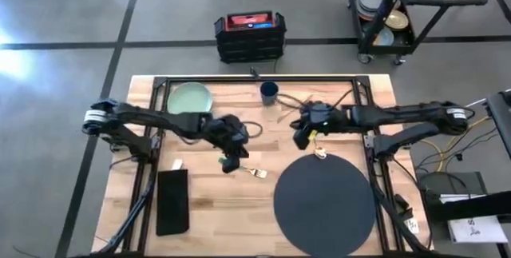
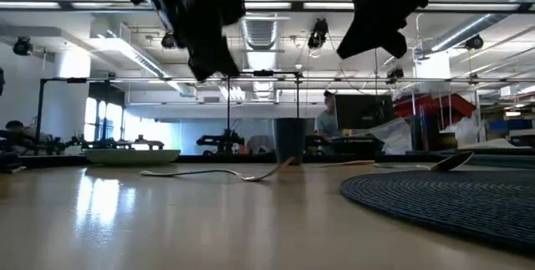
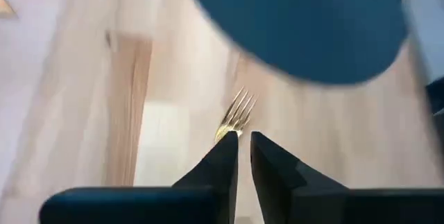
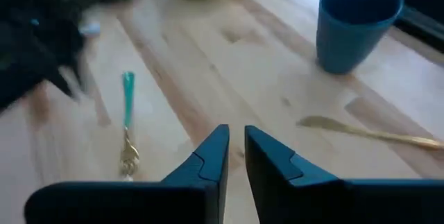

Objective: Set table place
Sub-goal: Adjust the gold knife

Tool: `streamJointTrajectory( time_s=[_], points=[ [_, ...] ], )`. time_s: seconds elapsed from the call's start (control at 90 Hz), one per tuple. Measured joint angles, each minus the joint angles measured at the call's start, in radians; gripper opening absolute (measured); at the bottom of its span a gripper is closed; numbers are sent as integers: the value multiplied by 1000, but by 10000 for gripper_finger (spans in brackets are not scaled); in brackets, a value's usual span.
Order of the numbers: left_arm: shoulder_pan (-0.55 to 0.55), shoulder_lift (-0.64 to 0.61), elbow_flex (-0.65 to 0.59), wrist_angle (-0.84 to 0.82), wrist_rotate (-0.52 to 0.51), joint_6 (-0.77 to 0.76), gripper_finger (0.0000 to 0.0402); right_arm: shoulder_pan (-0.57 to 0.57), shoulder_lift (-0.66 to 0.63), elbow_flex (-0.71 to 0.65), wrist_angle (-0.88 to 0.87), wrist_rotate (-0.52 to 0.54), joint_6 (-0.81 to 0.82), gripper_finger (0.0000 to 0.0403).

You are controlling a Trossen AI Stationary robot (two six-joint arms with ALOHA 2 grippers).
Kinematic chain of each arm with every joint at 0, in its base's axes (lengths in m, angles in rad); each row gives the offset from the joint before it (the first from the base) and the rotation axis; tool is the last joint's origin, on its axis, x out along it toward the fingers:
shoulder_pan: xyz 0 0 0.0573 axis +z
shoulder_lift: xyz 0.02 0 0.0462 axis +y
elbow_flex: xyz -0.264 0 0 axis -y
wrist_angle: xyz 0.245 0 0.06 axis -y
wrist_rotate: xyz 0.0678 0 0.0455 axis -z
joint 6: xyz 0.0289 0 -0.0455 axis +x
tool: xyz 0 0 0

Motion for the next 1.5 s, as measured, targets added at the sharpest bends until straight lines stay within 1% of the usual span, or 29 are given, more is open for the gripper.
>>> streamJointTrajectory(
  time_s=[0.056,0.144,0.267,0.367,0.456,0.567,0.733,0.856,1.2,1.322,1.5],
  points=[
    [-1,42,5,-9,11,31,40,-3,-14,-13,-36,0,7,37],
    [-7,95,26,-69,18,73,59,-7,-29,-25,-91,0,17,40],
    [-15,135,46,-143,18,122,92,-7,-32,-28,-160,-7,31,43],
    [-22,146,47,-142,13,162,114,-7,-32,-34,-168,-7,33,46],
    [-27,153,48,-128,-29,185,125,-7,-29,-34,-164,-7,33,48],
    [-28,161,47,-130,-51,204,126,-7,-25,-35,-161,-7,30,51],
    [-28,185,47,-119,-51,219,113,-7,-16,-35,-160,-7,23,53],
    [-28,197,47,-116,-43,220,107,-7,-14,-35,-163,-7,17,47],
    [-31,208,36,-106,-40,220,120,-7,-13,-39,-161,-7,2,28],
    [-36,236,34,-95,-16,220,120,-7,-13,-49,-161,-7,3,29],
    [-45,275,36,-85,-19,214,112,-7,-13,-66,-161,-7,7,34]
  ],
)
